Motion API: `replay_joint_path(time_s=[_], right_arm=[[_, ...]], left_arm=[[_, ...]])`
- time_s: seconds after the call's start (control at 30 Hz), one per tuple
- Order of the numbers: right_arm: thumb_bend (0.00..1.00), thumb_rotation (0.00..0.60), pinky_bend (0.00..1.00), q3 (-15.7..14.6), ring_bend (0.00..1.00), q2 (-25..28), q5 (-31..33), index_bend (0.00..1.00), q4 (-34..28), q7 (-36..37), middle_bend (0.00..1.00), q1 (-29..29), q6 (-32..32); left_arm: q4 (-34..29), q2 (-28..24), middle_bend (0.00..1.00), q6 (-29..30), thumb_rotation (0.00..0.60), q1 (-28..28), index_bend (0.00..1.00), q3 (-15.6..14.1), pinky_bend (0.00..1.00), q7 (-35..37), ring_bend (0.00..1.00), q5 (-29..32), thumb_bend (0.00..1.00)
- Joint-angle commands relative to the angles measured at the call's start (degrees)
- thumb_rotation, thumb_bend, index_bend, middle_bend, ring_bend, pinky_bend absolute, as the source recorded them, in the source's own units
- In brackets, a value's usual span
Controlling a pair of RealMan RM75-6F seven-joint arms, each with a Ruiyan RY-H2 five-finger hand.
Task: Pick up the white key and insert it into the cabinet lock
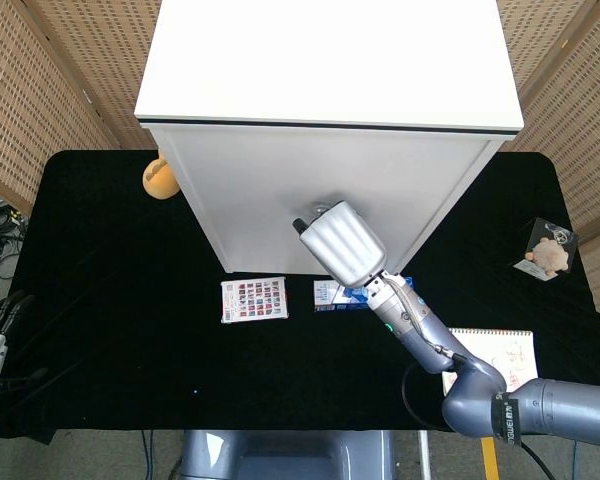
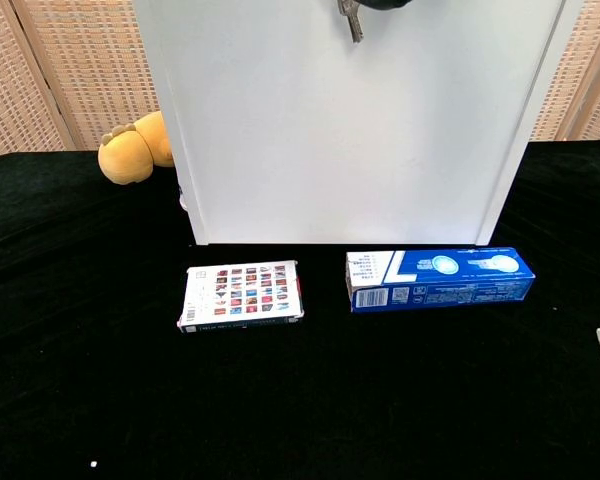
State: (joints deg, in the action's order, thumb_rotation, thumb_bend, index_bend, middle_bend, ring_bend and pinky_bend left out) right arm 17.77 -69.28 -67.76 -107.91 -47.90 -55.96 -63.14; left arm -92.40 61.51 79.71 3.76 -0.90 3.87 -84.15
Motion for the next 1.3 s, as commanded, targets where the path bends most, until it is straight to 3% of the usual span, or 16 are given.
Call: replay_joint_path(time_s=[0.03,0.57,0.93,1.3], right_arm=[[0.6,0.6,1.0,-0.1,0.88,0.0,-0.1,0.69,0.0,0.0,0.9,0.0,-0.3],[0.58,0.6,1.0,-0.4,0.88,0.6,2.2,0.66,0.0,0.2,0.9,0.4,-1.2],[0.53,0.6,1.0,-0.7,0.88,3.0,0.3,0.54,-0.9,2.6,0.89,1.7,-2.3],[0.53,0.6,1.0,-1.4,0.88,5.5,-3.6,0.53,-2.2,4.7,0.89,3.6,-3.8]], left_arm=[[0.0,0.0,0.0,0.0,0.6,0.0,0.0,0.0,0.0,0.0,0.0,0.0,0.0],[0.0,0.0,0.0,0.1,0.6,0.0,0.0,-0.1,0.0,0.0,0.0,-0.2,0.0],[-0.1,0.1,0.0,0.4,0.6,-0.1,0.0,-0.2,0.0,-0.3,0.0,-0.6,0.0],[-0.2,0.1,0.0,0.8,0.6,-0.3,0.0,-0.4,0.0,-0.4,0.0,-1.1,0.0]])
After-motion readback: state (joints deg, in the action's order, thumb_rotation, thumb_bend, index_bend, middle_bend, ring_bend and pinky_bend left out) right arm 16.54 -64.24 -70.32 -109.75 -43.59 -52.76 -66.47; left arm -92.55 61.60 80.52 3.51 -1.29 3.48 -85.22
